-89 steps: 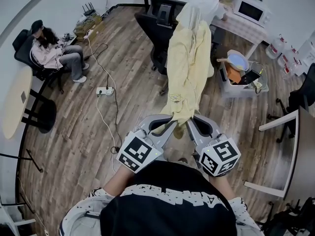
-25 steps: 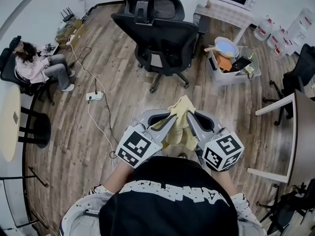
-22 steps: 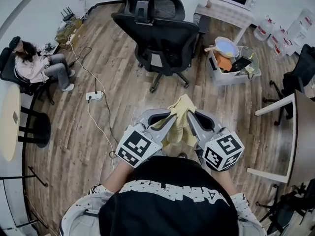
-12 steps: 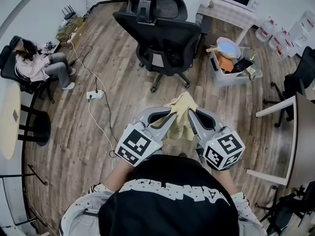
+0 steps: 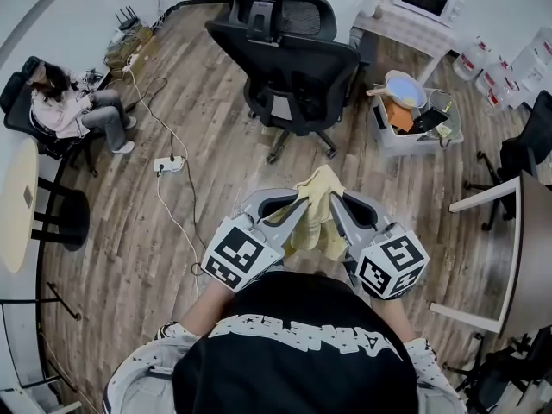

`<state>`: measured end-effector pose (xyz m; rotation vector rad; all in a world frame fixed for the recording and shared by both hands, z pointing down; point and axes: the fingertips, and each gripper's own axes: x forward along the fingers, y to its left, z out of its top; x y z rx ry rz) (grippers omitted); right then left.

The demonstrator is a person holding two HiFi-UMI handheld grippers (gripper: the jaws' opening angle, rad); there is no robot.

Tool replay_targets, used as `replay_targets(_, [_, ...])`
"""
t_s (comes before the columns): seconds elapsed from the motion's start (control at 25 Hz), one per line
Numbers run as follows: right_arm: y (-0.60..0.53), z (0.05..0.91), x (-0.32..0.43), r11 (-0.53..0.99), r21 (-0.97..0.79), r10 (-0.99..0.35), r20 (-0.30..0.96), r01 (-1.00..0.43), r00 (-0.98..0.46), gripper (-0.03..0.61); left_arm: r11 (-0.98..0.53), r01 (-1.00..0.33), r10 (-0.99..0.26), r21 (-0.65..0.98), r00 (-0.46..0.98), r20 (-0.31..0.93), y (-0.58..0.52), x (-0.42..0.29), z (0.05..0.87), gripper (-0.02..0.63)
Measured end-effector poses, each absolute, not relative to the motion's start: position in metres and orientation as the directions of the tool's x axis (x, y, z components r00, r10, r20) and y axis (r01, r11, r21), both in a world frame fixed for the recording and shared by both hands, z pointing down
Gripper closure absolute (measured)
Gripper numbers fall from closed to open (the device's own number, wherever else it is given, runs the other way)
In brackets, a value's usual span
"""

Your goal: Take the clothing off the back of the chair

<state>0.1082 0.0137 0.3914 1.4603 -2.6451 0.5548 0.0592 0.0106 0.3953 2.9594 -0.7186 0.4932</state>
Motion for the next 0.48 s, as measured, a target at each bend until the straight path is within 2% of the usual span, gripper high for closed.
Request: replay_targets(0.48, [0.0168,0.3904,0.1107,0.486,-0.276,-0.805,0.228,-0.829,-0.548,0.549,-0.888,-0.459,-0.441,-0.023,0.837,0.323,0.0148,0.0609,0.3961,0.601])
